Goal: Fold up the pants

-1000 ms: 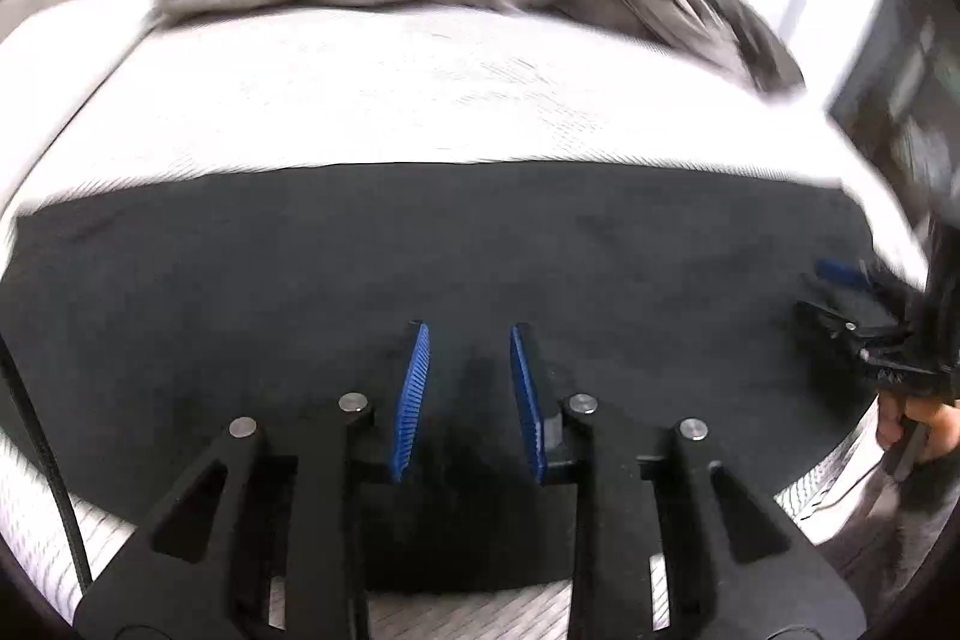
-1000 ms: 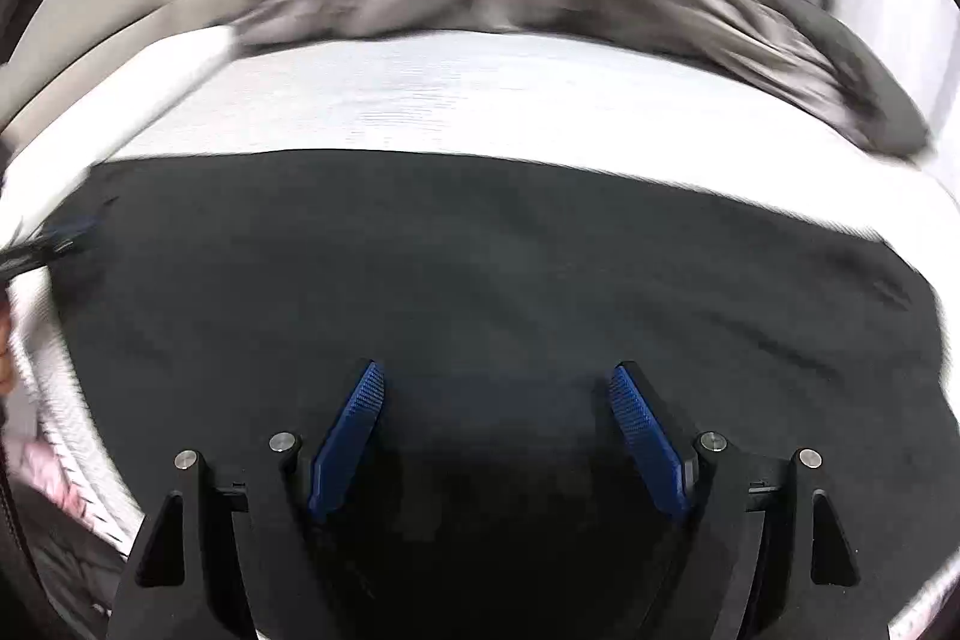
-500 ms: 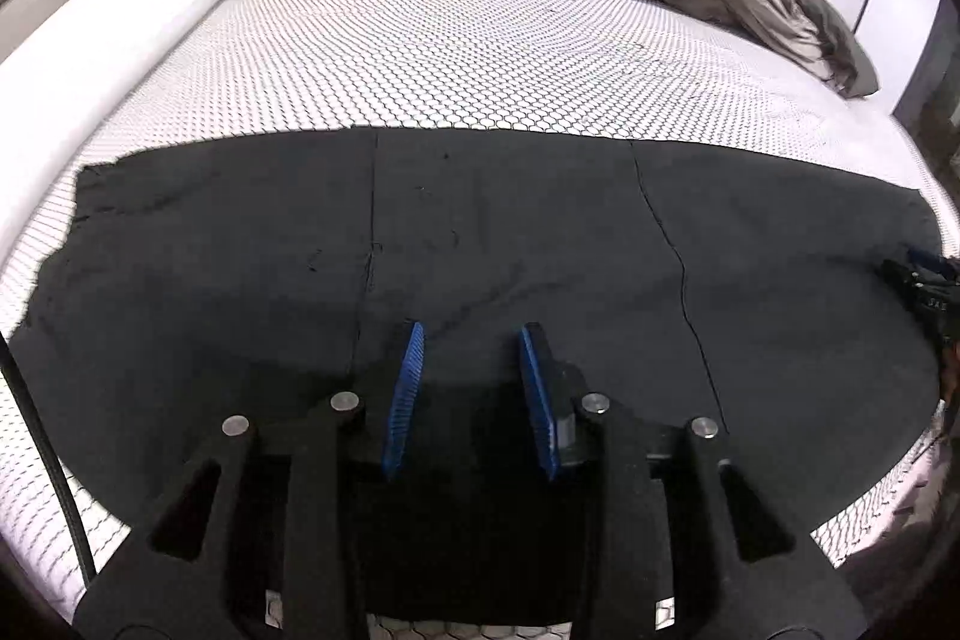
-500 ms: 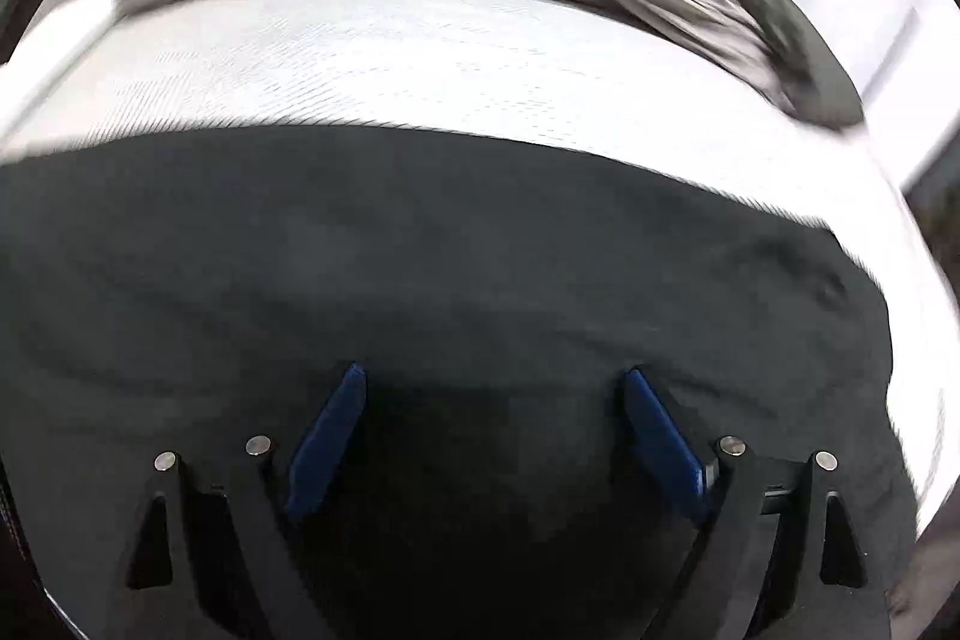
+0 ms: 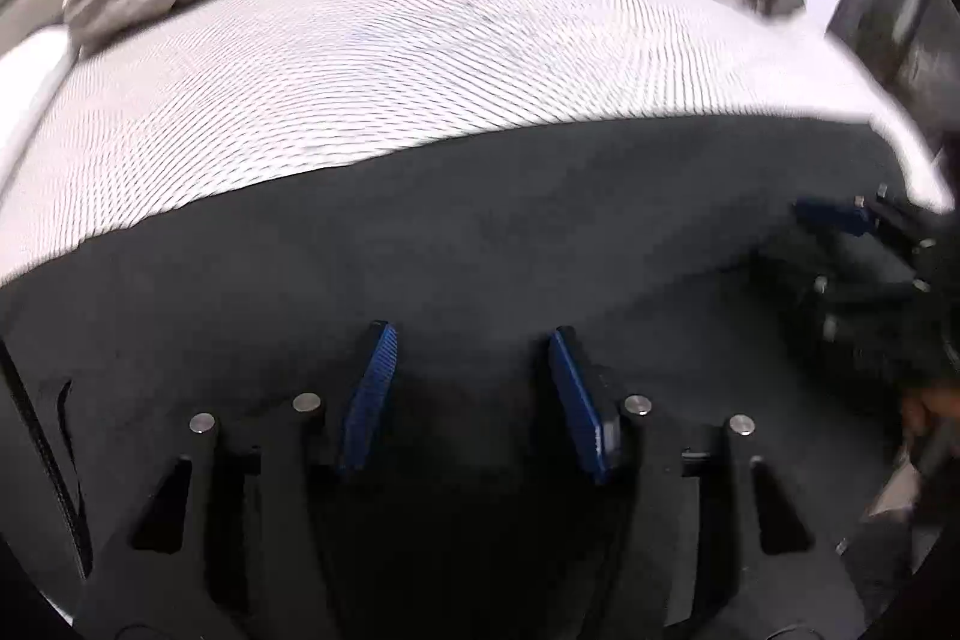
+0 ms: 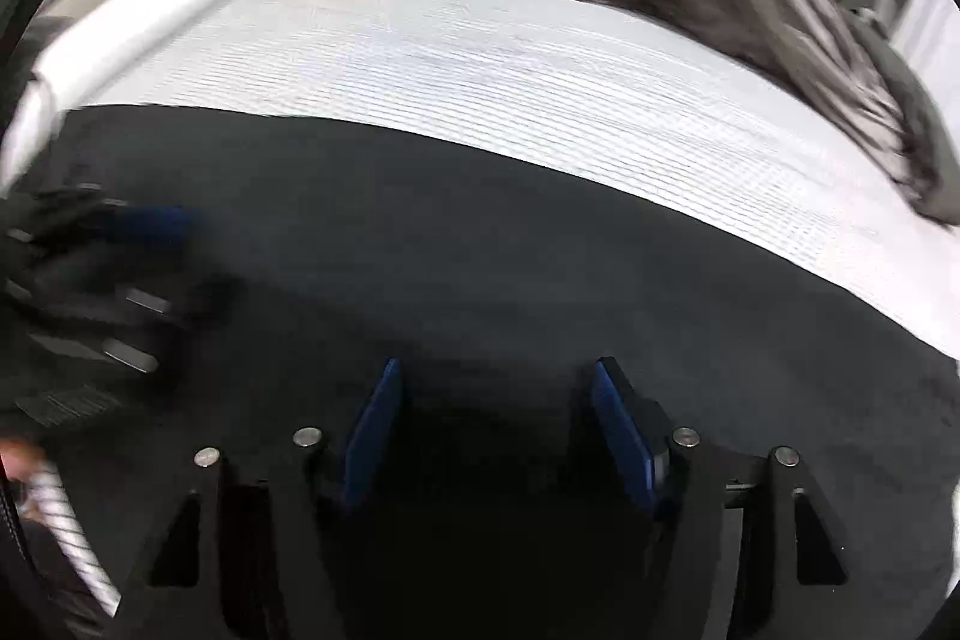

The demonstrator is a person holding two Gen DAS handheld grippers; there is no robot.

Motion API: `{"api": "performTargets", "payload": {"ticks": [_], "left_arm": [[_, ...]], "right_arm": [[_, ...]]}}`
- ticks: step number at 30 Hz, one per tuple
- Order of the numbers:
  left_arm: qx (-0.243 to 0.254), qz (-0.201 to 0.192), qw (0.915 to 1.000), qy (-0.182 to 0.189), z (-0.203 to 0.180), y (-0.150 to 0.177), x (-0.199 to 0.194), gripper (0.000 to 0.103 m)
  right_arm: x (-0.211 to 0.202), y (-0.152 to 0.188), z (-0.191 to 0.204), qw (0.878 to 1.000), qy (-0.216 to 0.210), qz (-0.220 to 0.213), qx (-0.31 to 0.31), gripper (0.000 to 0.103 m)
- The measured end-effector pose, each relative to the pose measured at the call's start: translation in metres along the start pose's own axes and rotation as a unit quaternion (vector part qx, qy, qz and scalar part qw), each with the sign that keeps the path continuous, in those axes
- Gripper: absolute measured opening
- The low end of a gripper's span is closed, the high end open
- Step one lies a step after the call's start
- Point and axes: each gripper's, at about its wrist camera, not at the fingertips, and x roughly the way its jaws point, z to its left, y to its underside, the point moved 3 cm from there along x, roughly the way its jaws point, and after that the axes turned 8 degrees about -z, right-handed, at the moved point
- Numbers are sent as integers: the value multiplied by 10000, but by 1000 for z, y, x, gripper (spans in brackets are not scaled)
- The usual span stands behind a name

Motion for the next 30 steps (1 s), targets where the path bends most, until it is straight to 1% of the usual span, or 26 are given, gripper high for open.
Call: {"api": "performTargets", "payload": {"ticks": [1, 2, 4, 5, 6, 8, 9, 11, 12, 13, 14, 16, 18, 19, 20, 22, 24, 25, 26, 27, 28, 29, 30], "left_arm": [[-54, -3, 9991, -411, 22, 7, -5, 52], [-167, -71, 9983, -550, 43, 17, -11, 52], [-536, -168, 9975, -417, 75, 27, -23, 52], [-682, -235, 9970, -280, 85, 30, -30, 52], [-751, -263, 9966, -234, 91, 31, -34, 52], [-765, -376, 9951, -494, 94, 30, -41, 52], [-776, -385, 9950, -497, 93, 30, -43, 52], [-882, -428, 9945, -361, 83, 22, -47, 52], [-938, -523, 9940, -190, 70, 16, -49, 52], [-912, -551, 9943, -103, 65, 10, -49, 53], [-777, -513, 9957, -14, 52, 2, -45, 54], [-311, -346, 9988, -144, 23, -10, -32, 54], [-71, -290, 9992, -247, 3, -21, -13, 56], [-7, -198, 9996, -194, -7, -26, 2, 60], [1, -72, 9998, -170, -14, -30, 17, 60], [-30, 214, 9995, -225, -12, -30, 44, 60], [-169, 73, 9998, 38, 1, -29, 44, 54], [-198, 64, 9998, 6, 14, -30, 39, 50], [-126, 18, 9989, -458, 30, -29, 34, 50], [-33, -55, 9938, -1106, 53, -25, 28, 50], [-46, -82, 9891, -1469, 71, -21, 23, 56], [-211, -109, 9867, -1607, 93, -15, 17, 62], [-493, -116, 9861, -1584, 113, -9, 10, 63]], "right_arm": [[0, 4, -14, 9998, 189, 45, 84, 70], [0, 10, -31, 9989, 394, 109, 220, 73], [-5, 23, -69, 9959, 684, 143, 577, 75], [-7, 27, -79, 9948, 753, 155, 669, 76], [-11, 32, -90, 9937, 815, 146, 762, 76], [-19, 41, -103, 9913, 980, 92, 875, 76], [-23, 43, -105, 9916, 901, 25, 927, 76], [-31, 45, -100, 9928, 684, -91, 975, 75], [-34, 42, -94, 9932, 634, -139, 964, 75], [-36, 40, -88, 9935, 581, -181, 967, 75], [-38, 35, -80, 9940, 477, -240, 958, 75], [-36, 15, -66, 9948, 245, -346, 923, 75], [-32, 1, -44, 9960, -9, -400, 803, 75], [-27, -3, -36, 9965, -76, -396, 728, 75], [-23, -8, -25, 9972, -140, -372, 639, 75], [-10, -12, -19, 9979, -213, -289, 539, 75], [5, -10, -17, 9990, -132, -84, 420, 75], [9, -7, -16, 9995, -39, -6, 307, 75], [9, -5, -19, 9998, 26, -1, 221, 76], [7, -2, -22, 9998, 102, -10, 191, 76], [4, 1, -27, 9996, 172, -1, 217, 77], [2, 4, -30, 9995, 206, 7, 229, 78], [0, 8, -34, 9994, 254, 9, 250, 78]]}}
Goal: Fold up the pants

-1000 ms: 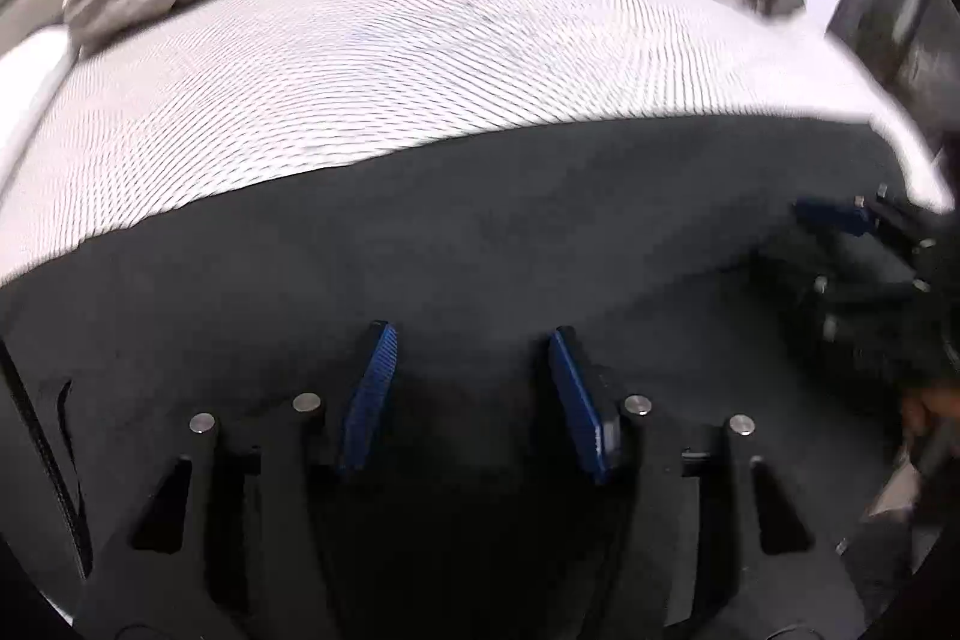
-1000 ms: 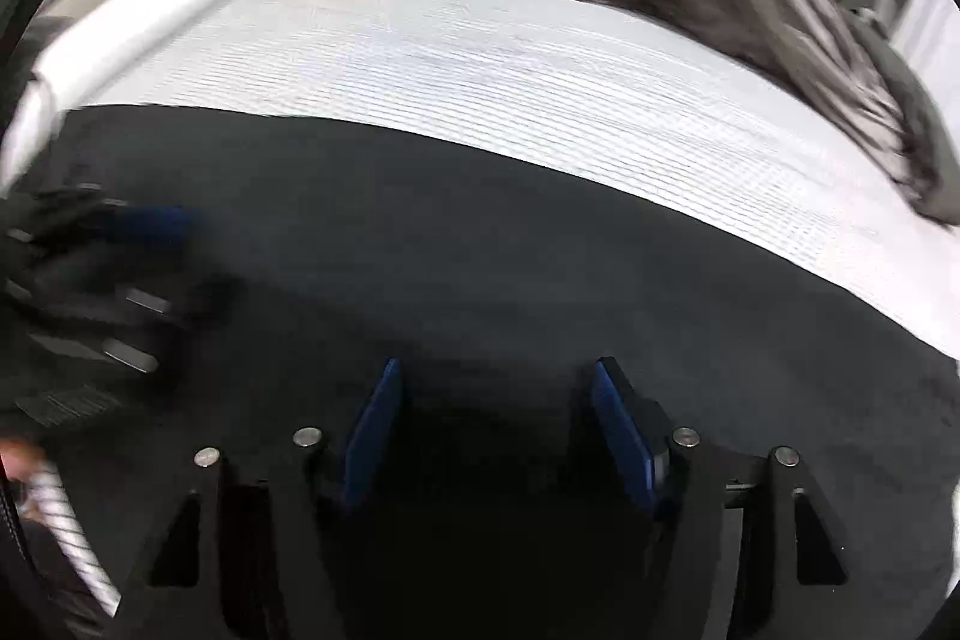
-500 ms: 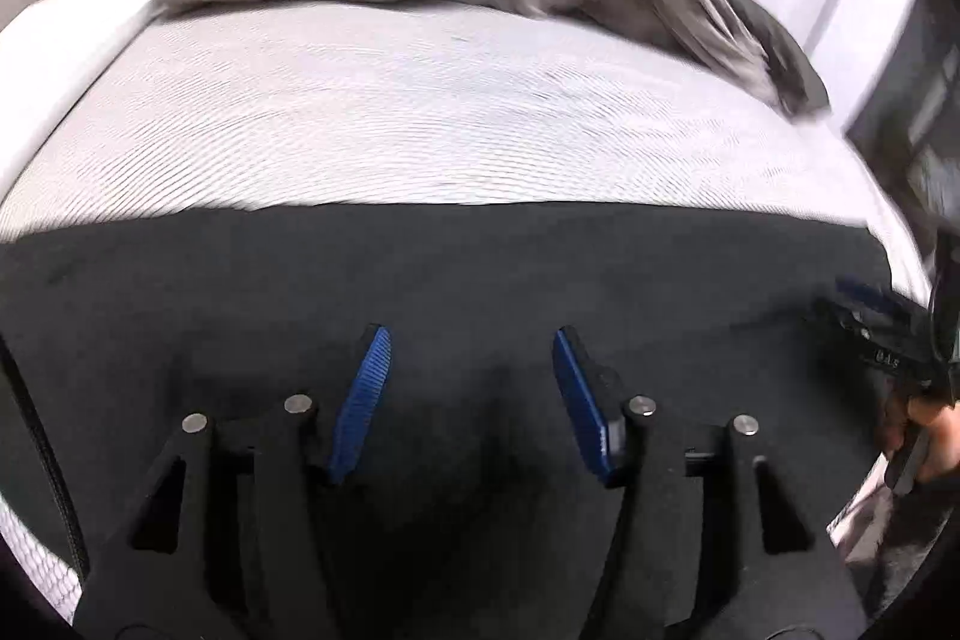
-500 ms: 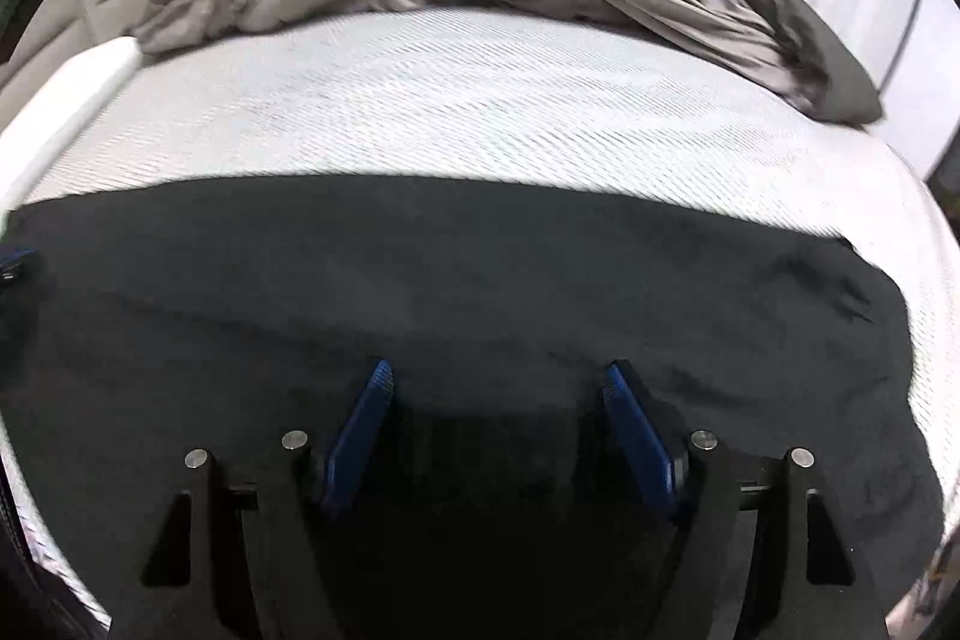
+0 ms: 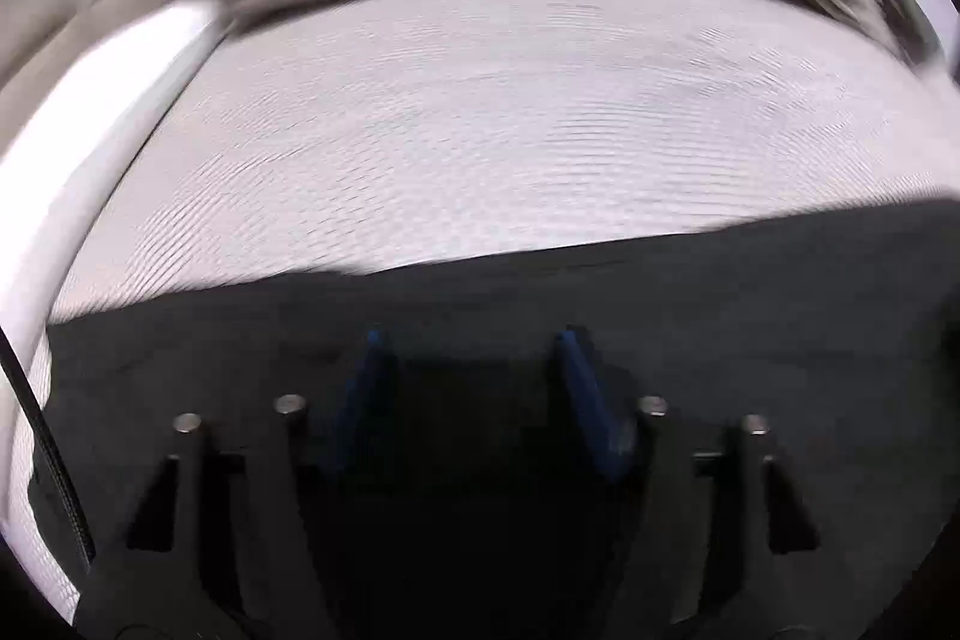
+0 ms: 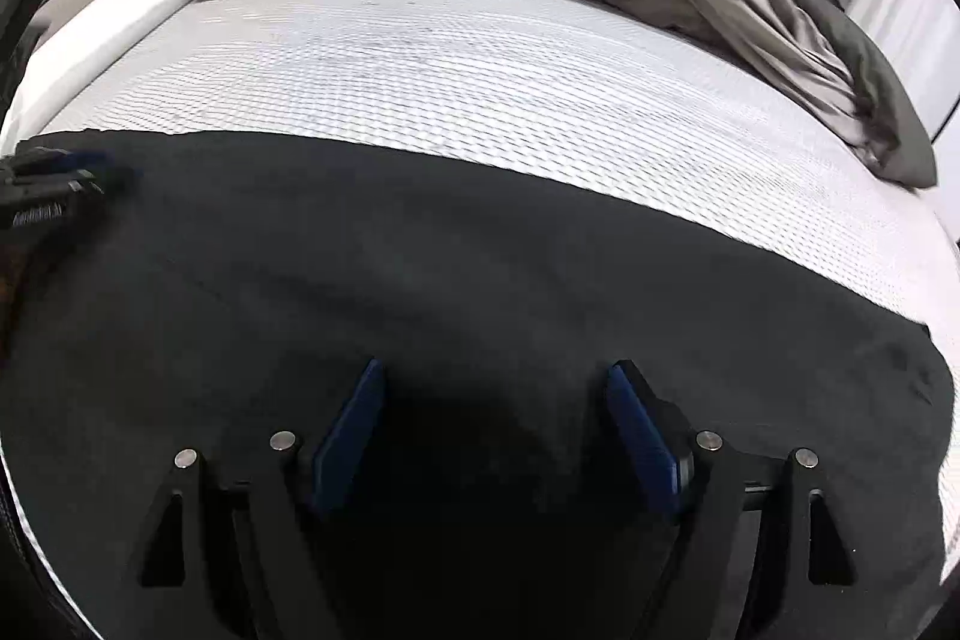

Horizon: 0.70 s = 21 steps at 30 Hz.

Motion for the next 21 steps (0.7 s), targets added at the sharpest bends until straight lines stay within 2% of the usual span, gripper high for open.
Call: {"api": "performTargets", "payload": {"ticks": [2, 4, 6, 7, 9, 11, 12, 13, 15, 16, 17, 19, 20, 21], "left_arm": [[-729, 57, 9972, 185, 38, 6, -9, 60], [-944, -113, 9928, 723, 49, 4, -27, 52], [-960, -308, 9881, 1159, 54, 1, -46, 52], [-891, -461, 9889, 1100, 58, -1, -54, 52], [-719, -395, 9936, 775, 70, 6, -54, 46], [-685, 95, 9959, 578, 83, 18, -28, 24], [-783, 178, 9947, 645, 96, 20, -17, 19], [-981, 119, 9930, 649, 113, 21, -14, 8], [-1141, 48, 9935, 1, 140, 21, -20, 5], [-1189, -53, 9916, -505, 156, 22, -27, 5], [-1322, -146, 9894, -585, 167, 24, -35, 5], [-1623, -231, 9865, -17, 172, 28, -50, 6], [-1593, -224, 9864, 328, 167, 30, -57, 7], [-1307, -185, 9887, 705, 151, 32, -63, 9]], "right_arm": [[-3, 6, -6, 10000, 28, 5, 36, 78], [-7, 9, -6, 10000, 46, -7, 18, 78], [-9, 9, -4, 10000, 80, -18, -6, 79], [-10, 10, -3, 10000, 88, -8, 9, 79], [-11, 8, 0, 10000, 83, 4, 40, 79], [-14, 10, 5, 10000, 70, -10, -22, 79], [-15, 11, 7, 10000, 68, -17, -67, 79], [-16, 12, 8, 9999, 60, -23, -103, 78], [-16, 14, 6, 9999, 10, -20, -114, 78], [-17, 15, 5, 9999, -10, -19, -104, 78], [-17, 15, 2, 10000, -18, -14, -95, 79], [-19, 17, 0, 10000, -42, -13, -74, 79], [-19, 17, -1, 10000, -46, -12, -79, 79], [-20, 17, -1, 9999, -43, -20, -106, 79]]}}
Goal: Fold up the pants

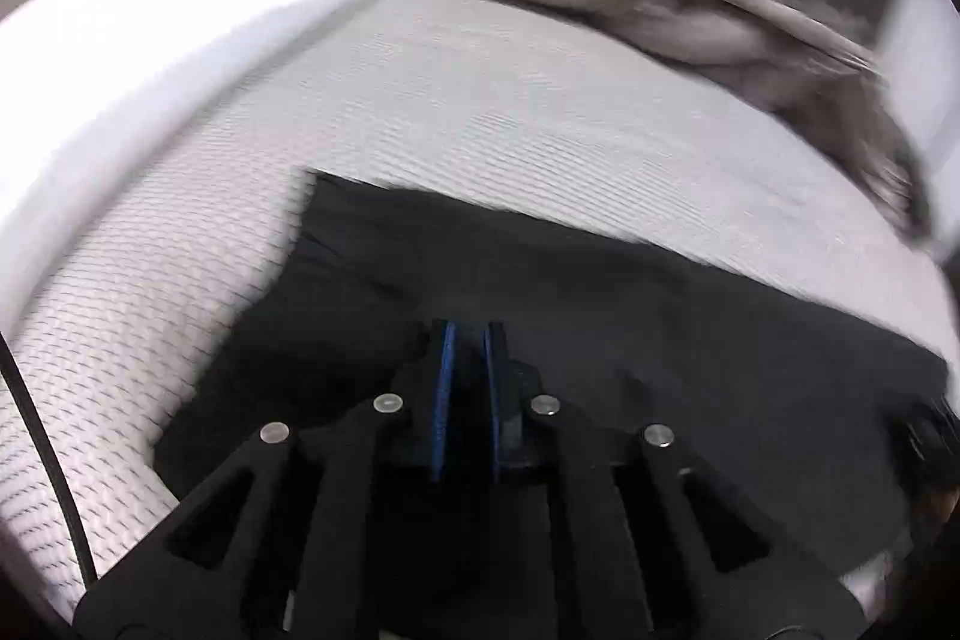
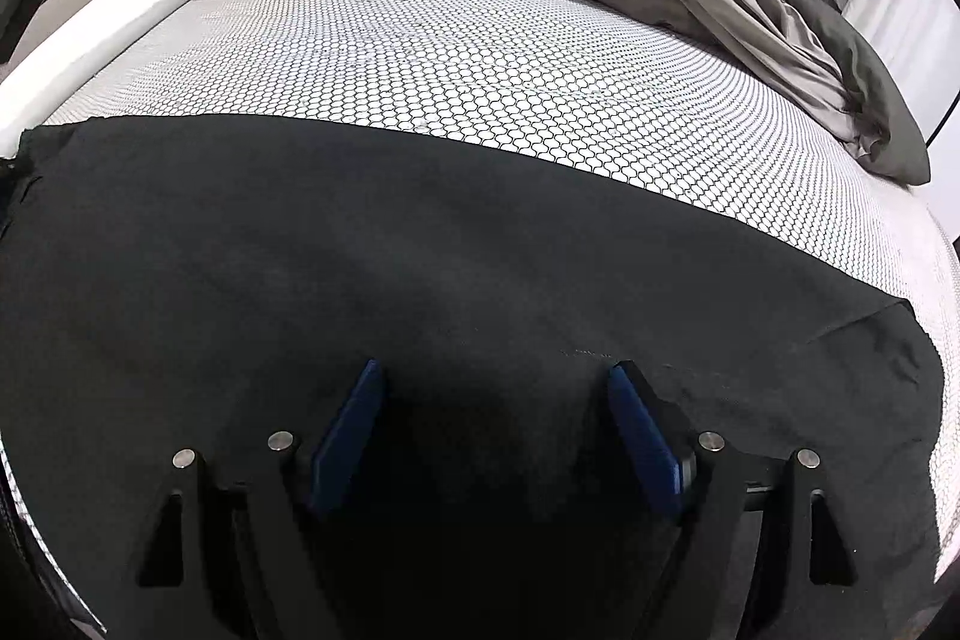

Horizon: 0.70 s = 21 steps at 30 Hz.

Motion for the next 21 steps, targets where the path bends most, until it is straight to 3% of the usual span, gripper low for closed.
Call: {"api": "performTargets", "payload": {"ticks": [2, 4, 6, 9, 12, 13, 15, 16, 18, 19, 21], "left_arm": [[556, 106, 9983, 118, -20, 13, 1, 27], [923, 254, 9952, -181, -25, 26, 8, 31], [691, 224, 9969, -300, -2, 26, 5, 31], [302, 83, 9973, -657, 30, 21, -12, 19], [254, 10, 9978, -610, 27, 24, -38, 15], [392, -41, 9978, -538, 25, 23, -42, 15], [715, -78, 9974, 43, -7, 35, -55, 24], [828, 11, 9964, 194, -16, 42, -51, 34], [1032, 248, 9942, -187, -16, 55, -34, 36], [914, 315, 9943, -447, -5, 57, -27, 36], [421, 248, 9974, -538, 8, 52, -35, 35]], "right_arm": [[-1, 0, 2, 10000, 38, -19, -78, 79], [-4, -1, 6, 9999, 70, -53, -131, 79], [-9, -3, 14, 9997, -120, -117, -174, 79], [-15, 0, 24, 9989, -217, -134, -405, 79], [-16, 6, 21, 9988, -144, -96, -454, 79], [-17, 6, 19, 9990, -164, -95, -403, 79], [-21, 7, 16, 9992, -213, -113, -324, 79], [-23, 6, 17, 9990, -268, -142, -313, 79], [-30, 5, 24, 9979, -515, -224, -325, 79], [-32, 4, 29, 9971, -623, -261, -363, 79], [-38, 7, 42, 9951, -808, -279, -506, 79]]}}
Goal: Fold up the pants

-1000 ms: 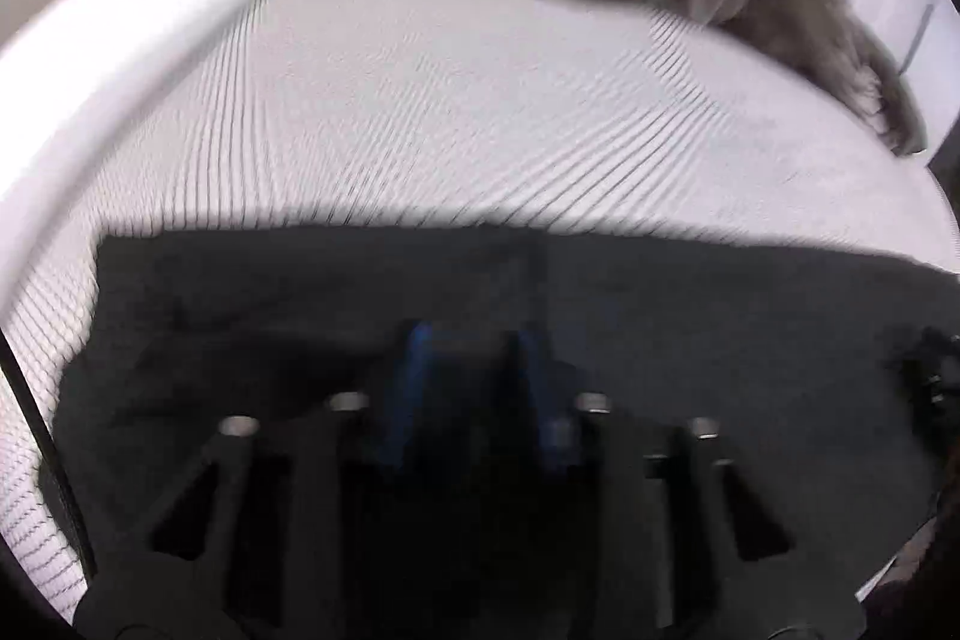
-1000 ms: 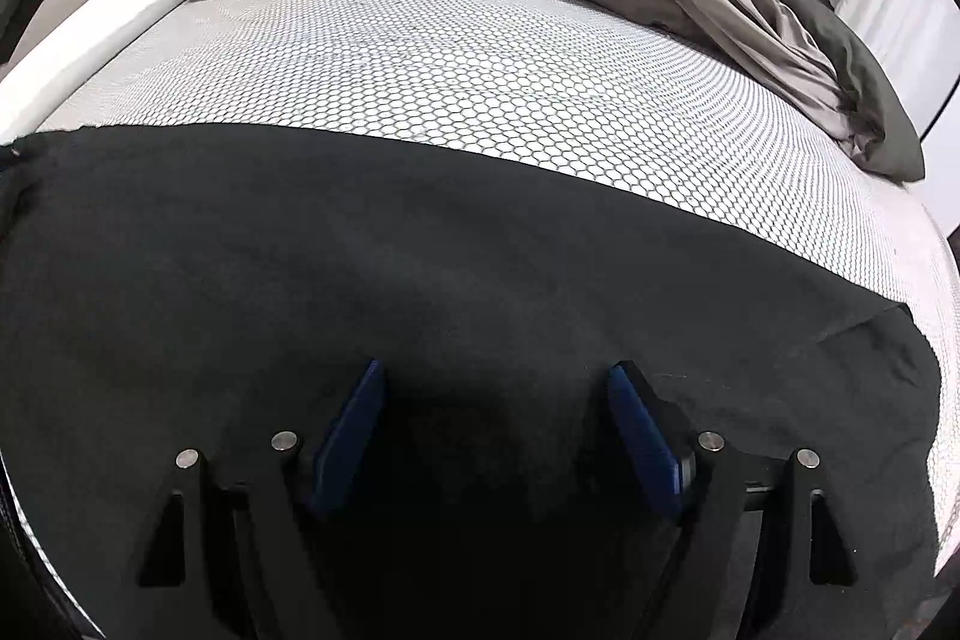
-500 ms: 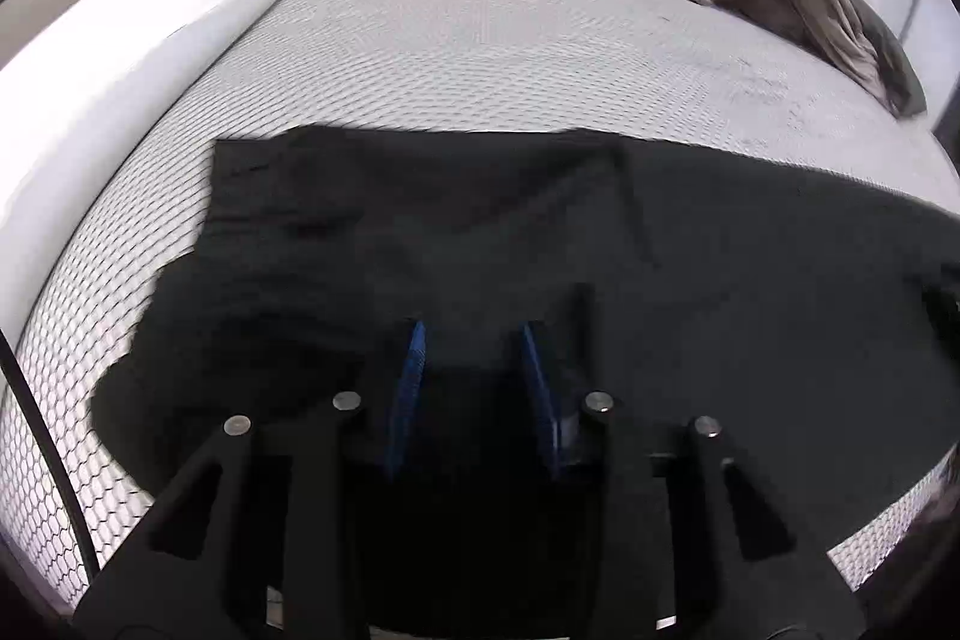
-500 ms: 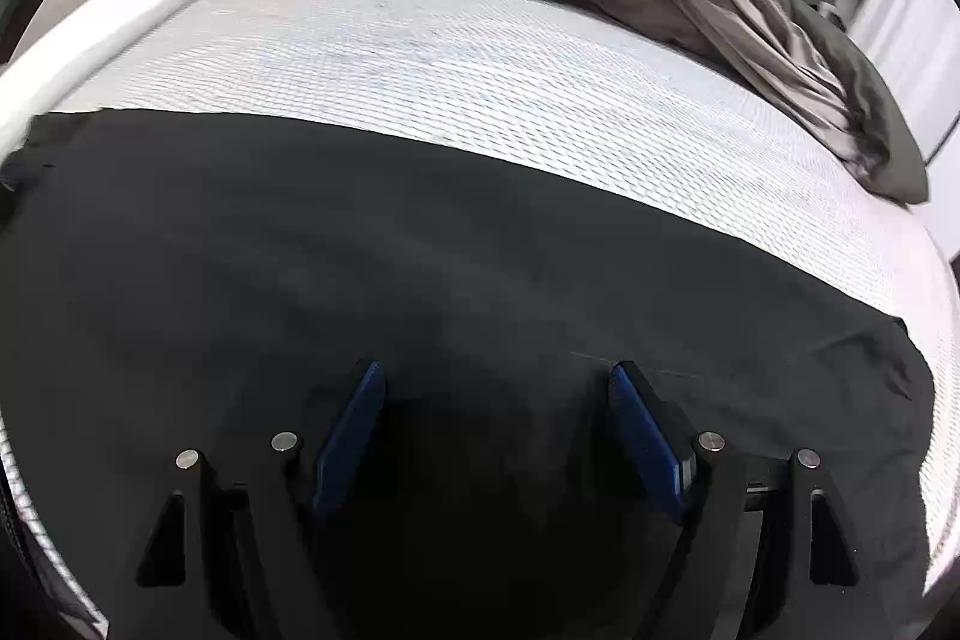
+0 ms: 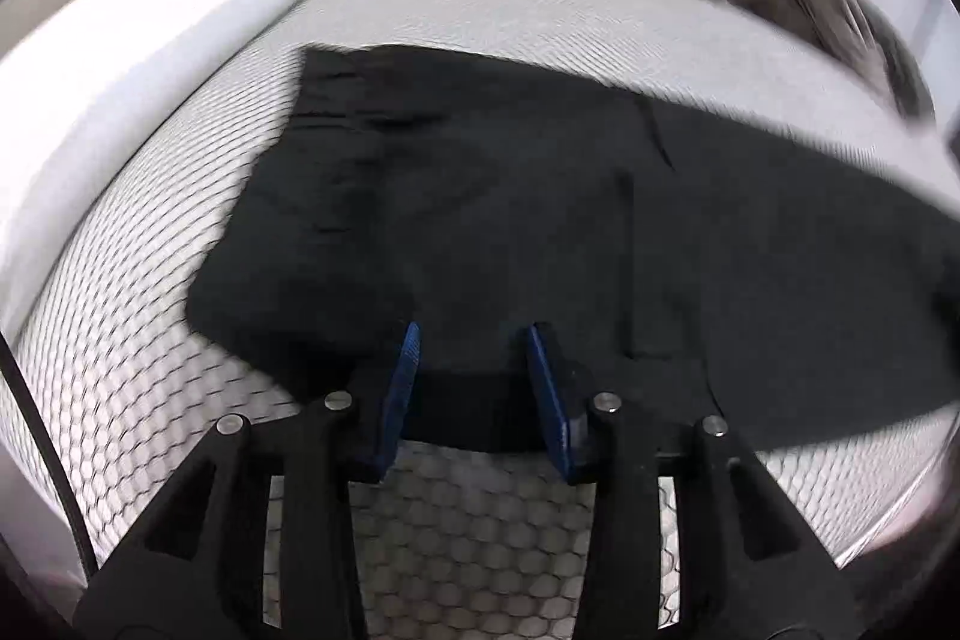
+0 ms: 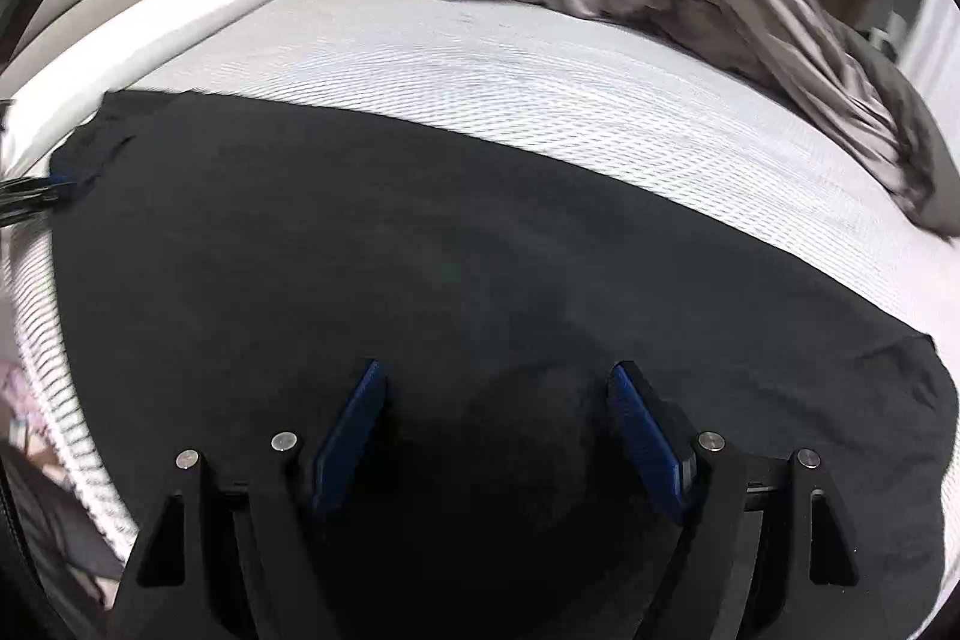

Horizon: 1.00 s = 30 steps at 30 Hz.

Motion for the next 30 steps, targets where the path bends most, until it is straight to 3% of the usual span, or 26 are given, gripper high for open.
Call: {"api": "performTargets", "payload": {"ticks": [2, 4, 7, 11, 14, 16, 18, 20, 24, 27, 30], "left_arm": [[-257, -105, 9993, -246, 3, -5, -20, 35], [-283, -521, 9982, -21, -12, -7, -49, 37], [-124, -827, 9952, 509, -57, 0, -77, 61], [581, -900, 9887, 1044, -167, 1, -73, 73], [1011, -548, 9826, 1461, -245, 16, -52, 73], [1224, -256, 9808, 1493, -266, 30, -33, 73], [1278, -62, 9822, 1378, -270, 40, -9, 73], [1343, -200, 9831, 1230, -266, 42, -6, 76], [1315, -254, 9858, 1009, -254, 43, -7, 78], [1290, -439, 9842, 1128, -256, 47, -24, 78], [1519, -529, 9753, 1514, -294, 58, -40, 78]], "right_arm": [[-1, 4, 2, 9998, 99, 42, -153, 79], [0, 8, 3, 9993, 284, 110, -219, 79], [-5, 9, 12, 9984, 435, -6, -374, 79], [-15, 6, 49, 9982, -308, -215, -467, 79], [-17, 21, 55, 9957, -265, -137, -881, 79], [-25, 33, 33, 9967, -247, -79, -768, 79], [-39, 49, -10, 9986, 86, -21, -523, 80], [-52, 68, -64, 9986, 528, 12, -83, 81], [-69, 122, -184, 9764, 2038, 267, 667, 88], [-89, 141, -225, 9737, 1726, -33, 1485, 88], [-112, 130, -212, 9730, 1593, -446, 1612, 87]]}}
